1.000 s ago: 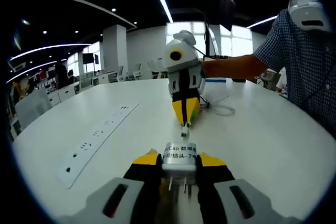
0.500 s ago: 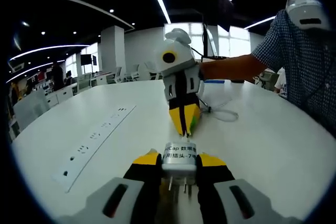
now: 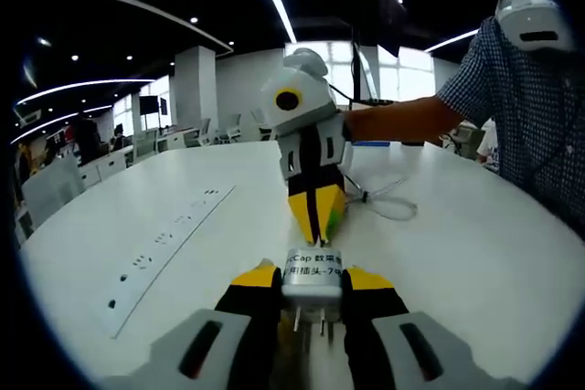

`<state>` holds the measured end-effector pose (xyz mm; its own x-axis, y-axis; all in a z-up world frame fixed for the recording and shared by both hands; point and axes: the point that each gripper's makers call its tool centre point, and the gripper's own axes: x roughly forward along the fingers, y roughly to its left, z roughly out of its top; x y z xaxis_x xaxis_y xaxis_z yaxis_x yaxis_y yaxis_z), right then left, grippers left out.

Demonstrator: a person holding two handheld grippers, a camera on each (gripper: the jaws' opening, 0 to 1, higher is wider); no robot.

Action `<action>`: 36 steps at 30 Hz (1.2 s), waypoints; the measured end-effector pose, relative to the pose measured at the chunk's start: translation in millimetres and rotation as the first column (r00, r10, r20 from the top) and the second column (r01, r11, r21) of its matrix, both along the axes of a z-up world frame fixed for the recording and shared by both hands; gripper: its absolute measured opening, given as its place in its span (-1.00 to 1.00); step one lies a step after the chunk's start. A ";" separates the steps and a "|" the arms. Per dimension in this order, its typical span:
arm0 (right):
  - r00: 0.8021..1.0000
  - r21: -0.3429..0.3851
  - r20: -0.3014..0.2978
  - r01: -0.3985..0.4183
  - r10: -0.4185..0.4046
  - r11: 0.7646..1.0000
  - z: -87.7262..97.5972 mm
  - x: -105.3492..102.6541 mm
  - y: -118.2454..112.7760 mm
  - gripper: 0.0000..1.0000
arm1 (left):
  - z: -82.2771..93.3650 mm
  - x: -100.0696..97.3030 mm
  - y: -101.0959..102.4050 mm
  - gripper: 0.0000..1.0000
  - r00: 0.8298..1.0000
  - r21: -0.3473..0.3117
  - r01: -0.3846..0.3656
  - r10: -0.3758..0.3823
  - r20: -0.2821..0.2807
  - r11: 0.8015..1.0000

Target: Plug the desk Type‑C cable into the charger adapter.

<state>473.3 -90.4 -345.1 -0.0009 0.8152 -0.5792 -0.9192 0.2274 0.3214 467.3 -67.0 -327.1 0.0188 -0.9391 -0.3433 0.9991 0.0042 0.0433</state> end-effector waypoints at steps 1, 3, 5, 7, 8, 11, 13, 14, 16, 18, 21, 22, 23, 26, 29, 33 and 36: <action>1.000 0.000 0.001 0.000 0.000 1.000 -0.1 0.9 -0.6 -0.91 | -0.1 -0.1 -0.1 -0.47 1.000 0.001 0.000 0.000 0.000 1.000; 1.000 0.007 -0.002 0.000 0.000 1.000 0.9 -0.1 -0.2 -0.91 | -0.2 0.1 0.1 -0.47 1.000 0.003 0.001 -0.001 0.001 1.000; 1.000 0.006 -0.001 -0.002 0.002 1.000 1.0 -3.2 0.5 -0.91 | -0.3 0.3 0.5 -0.47 1.000 0.003 0.001 -0.001 0.001 1.000; 1.000 0.004 -0.003 -0.004 0.004 1.000 -0.5 -4.7 1.0 -0.91 | -0.4 0.6 0.9 -0.47 1.000 0.001 0.000 0.000 0.001 1.000; 1.000 0.004 -0.004 -0.007 0.007 1.000 -1.0 -5.3 1.1 -0.91 | -0.5 0.8 1.1 -0.47 1.000 0.000 -0.001 0.001 -0.001 1.000; 1.000 0.017 -0.006 -0.023 0.023 1.000 0.3 -11.0 3.2 -0.91 | 0.0 -1.5 -0.5 -0.47 1.000 0.001 0.000 0.000 0.001 1.000; 0.999 0.009 0.004 -0.034 0.034 0.999 -0.8 -12.5 3.4 -0.91 | 0.0 -2.1 -0.7 -0.47 1.000 0.003 0.001 -0.001 0.001 1.000; 0.999 0.008 0.007 -0.037 0.036 0.999 -1.0 -12.3 3.3 -0.91 | 0.1 -2.2 -0.6 -0.47 1.000 0.005 0.002 -0.002 0.000 1.000; 0.999 0.009 0.013 -0.042 0.042 0.999 -1.5 -12.5 3.2 -0.91 | 0.1 -2.8 -0.7 -0.47 1.000 0.007 0.003 -0.003 0.001 1.000; 0.998 0.010 0.032 -0.051 0.051 0.999 -2.7 -11.6 3.1 -0.91 | 0.8 -4.7 -1.8 -0.47 1.000 0.002 0.003 -0.003 -0.002 1.000; 0.993 0.014 0.085 -0.082 0.080 0.997 -3.2 -10.2 2.9 -0.91 | 1.9 -7.5 -3.2 -0.47 1.000 -0.009 0.002 -0.002 -0.011 1.000; 0.990 0.011 0.104 -0.101 0.099 0.995 -3.2 -11.4 2.5 -0.91 | 2.1 -8.0 -3.3 -0.47 1.000 -0.010 0.003 -0.003 -0.013 1.000; 0.987 0.010 0.122 -0.109 0.107 0.994 -3.4 -10.9 2.8 -0.91 | 2.2 -8.6 -3.4 -0.47 1.000 -0.009 0.005 -0.005 -0.012 1.000; 0.966 -0.004 0.208 -0.158 0.156 0.987 -4.1 -9.1 3.0 -0.91 | 2.4 -9.7 -4.2 -0.47 1.000 0.000 0.010 -0.010 -0.010 1.000; 0.962 -0.012 0.219 -0.163 0.162 0.987 -4.4 -9.5 3.7 -0.91 | 2.1 -9.3 -4.5 -0.47 1.000 0.002 0.012 -0.012 -0.010 1.000; 0.955 -0.026 0.241 -0.171 0.172 0.985 -4.7 -8.3 3.3 -0.91 | 3.0 -10.4 -4.4 -0.47 1.000 -0.010 0.011 -0.011 -0.017 1.000; 0.950 -0.029 0.257 -0.179 0.180 0.983 -3.8 -9.3 4.2 -0.91 | 1.5 -6.3 -3.0 -0.47 1.000 -0.005 0.009 -0.009 -0.019 1.000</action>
<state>464.0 -86.2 -348.9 0.0024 0.8123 -0.5832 -0.9963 0.0518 0.0681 460.9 -70.0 -325.6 0.0039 -0.9409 -0.3387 0.9997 -0.0048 0.0248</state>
